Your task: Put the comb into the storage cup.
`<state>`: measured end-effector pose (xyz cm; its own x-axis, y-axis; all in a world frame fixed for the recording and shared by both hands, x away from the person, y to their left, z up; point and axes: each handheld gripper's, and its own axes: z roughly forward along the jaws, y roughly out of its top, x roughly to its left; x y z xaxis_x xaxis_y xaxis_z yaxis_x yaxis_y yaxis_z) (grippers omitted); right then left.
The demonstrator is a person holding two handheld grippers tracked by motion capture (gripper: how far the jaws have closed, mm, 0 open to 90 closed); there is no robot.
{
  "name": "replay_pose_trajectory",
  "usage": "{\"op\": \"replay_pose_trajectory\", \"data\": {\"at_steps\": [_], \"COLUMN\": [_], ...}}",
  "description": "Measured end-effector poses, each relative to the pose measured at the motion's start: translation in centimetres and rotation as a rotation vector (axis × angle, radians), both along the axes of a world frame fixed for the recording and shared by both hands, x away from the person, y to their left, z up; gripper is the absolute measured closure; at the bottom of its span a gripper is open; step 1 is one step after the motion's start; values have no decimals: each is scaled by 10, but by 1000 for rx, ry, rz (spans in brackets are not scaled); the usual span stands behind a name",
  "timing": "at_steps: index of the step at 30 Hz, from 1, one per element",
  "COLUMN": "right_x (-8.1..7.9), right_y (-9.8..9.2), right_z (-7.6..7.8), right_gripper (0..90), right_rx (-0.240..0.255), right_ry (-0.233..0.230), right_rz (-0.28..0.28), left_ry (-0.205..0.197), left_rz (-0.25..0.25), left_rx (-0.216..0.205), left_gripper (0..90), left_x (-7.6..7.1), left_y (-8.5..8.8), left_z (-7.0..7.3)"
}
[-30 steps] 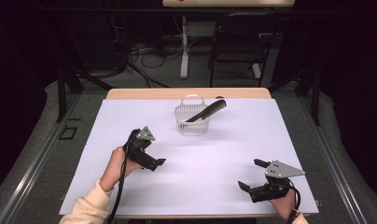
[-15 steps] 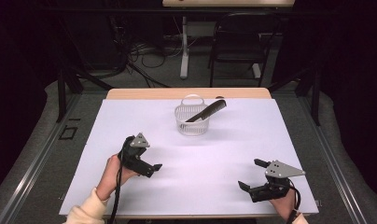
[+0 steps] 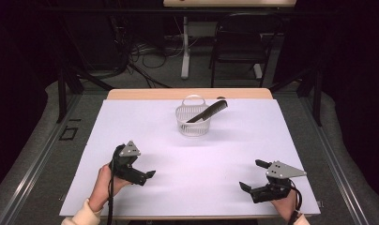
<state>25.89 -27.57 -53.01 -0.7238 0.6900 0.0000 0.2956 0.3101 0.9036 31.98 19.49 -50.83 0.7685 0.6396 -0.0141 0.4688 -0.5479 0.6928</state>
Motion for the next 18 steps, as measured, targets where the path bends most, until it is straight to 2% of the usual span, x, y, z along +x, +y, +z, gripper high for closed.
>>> {"op": "replay_pose_trajectory", "data": {"at_steps": [14,18], "right_x": [0,0], "right_y": [0,0], "right_z": [0,0], "right_gripper": [0,0], "right_rx": [2,2], "right_ry": [0,-1], "right_rz": [0,0], "left_ry": [-24,-42], "left_rz": [48,56], "left_rx": [-27,-32], "left_gripper": [0,0], "left_x": [-21,-26], "left_y": [16,18], "left_z": [-7,-8]}}
